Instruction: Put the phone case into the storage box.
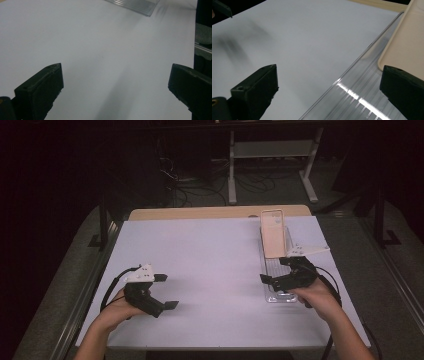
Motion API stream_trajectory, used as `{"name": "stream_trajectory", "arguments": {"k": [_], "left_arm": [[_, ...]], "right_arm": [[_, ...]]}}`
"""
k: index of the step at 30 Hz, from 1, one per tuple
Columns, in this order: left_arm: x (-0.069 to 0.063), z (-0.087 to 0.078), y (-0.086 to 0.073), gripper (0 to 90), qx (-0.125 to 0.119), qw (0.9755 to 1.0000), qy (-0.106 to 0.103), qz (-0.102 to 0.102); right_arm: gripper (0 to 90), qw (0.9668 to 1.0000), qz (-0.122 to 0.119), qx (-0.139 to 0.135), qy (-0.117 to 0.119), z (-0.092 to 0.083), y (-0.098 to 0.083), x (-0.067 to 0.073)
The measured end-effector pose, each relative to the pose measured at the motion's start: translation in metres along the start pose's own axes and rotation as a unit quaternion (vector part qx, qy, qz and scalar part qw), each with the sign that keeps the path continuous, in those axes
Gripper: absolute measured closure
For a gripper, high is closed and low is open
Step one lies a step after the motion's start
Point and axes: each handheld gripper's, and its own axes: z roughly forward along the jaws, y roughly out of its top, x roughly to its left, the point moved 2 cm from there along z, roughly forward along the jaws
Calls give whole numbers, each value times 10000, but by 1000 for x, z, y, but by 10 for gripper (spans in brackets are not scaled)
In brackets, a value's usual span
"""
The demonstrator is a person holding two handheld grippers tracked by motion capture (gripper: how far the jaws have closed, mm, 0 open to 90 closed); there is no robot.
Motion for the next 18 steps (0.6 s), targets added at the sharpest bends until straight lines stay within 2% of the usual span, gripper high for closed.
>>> {"name": "stream_trajectory", "arguments": {"k": [2, 4, 5, 9, 11, 18], "left_arm": [[-1, -1, -1, 0, -21, 10000, 19, -46], [0, -3, -1, 0, 13, 10000, 29, 31], [-1, -3, -1, 0, -9, 10000, 33, -50], [0, -6, -1, 0, -50, 10000, 63, -20], [0, -7, -1, 0, -60, 9999, 58, -77], [1, -8, -2, 0, -48, 10000, 77, -27]], "right_arm": [[12, 10000, -30, -3, 34, -2, -4, 1], [12, 10000, -43, -40, 61, -3, -7, 3], [13, 9999, -51, -33, 87, -5, -9, 4], [12, 9998, -99, -61, 134, -8, -15, 7], [13, 9997, -81, -80, 202, -9, -18, 9], [13, 9997, -90, -10, 236, -8, -23, 9]]}}
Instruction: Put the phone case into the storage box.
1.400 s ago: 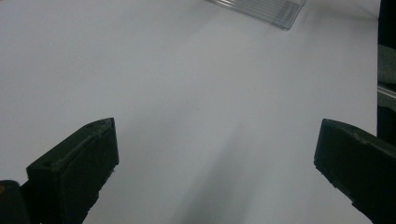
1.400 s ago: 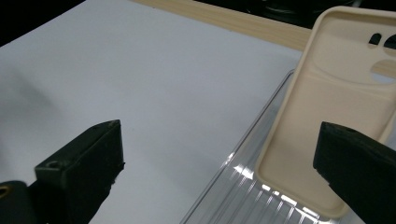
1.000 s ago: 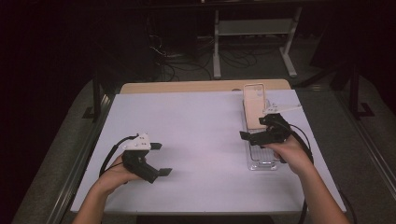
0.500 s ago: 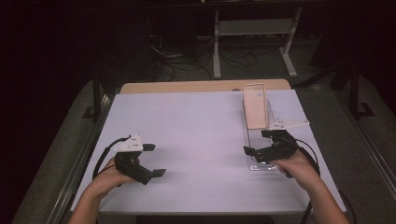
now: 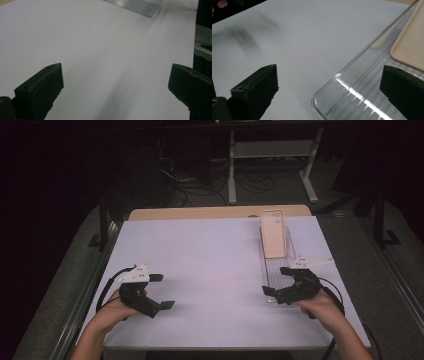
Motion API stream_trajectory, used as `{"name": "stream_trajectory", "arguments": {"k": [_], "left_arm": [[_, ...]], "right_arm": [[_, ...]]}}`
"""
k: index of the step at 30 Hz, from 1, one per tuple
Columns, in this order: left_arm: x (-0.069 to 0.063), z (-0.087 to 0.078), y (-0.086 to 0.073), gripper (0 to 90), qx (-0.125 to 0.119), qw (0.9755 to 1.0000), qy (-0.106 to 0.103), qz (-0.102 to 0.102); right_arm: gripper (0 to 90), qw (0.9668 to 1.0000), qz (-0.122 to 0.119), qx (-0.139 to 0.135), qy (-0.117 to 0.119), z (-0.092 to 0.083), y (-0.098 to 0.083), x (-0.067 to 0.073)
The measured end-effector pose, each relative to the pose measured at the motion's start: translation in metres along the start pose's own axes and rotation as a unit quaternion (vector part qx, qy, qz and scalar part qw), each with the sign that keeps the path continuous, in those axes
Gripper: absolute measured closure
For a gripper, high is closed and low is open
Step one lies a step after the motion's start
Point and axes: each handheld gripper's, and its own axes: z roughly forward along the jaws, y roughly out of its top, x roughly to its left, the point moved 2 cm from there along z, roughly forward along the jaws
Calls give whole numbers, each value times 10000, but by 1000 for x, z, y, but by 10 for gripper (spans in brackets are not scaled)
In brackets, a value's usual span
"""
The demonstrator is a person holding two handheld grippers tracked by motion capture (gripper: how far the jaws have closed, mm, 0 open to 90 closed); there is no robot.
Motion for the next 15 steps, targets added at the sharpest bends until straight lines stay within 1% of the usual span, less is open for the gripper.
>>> {"name": "stream_trajectory", "arguments": {"k": [1, 6, 9, 15], "left_arm": [[0, 0, 0, 0, 7, 10000, 4, -27], [0, -1, 0, 0, 9, 10000, 5, -8], [0, -1, 0, 0, -13, 10000, 7, -34], [0, -1, 0, 0, 1, 10000, -5, -5]], "right_arm": [[13, 10000, -10, 12, -13, 0, 0, 0], [13, 9999, -19, 96, -31, 3, -2, 0], [13, 10000, -19, 87, -30, 3, -2, 0], [13, 10000, -22, 79, -36, 2, -2, 0]]}}
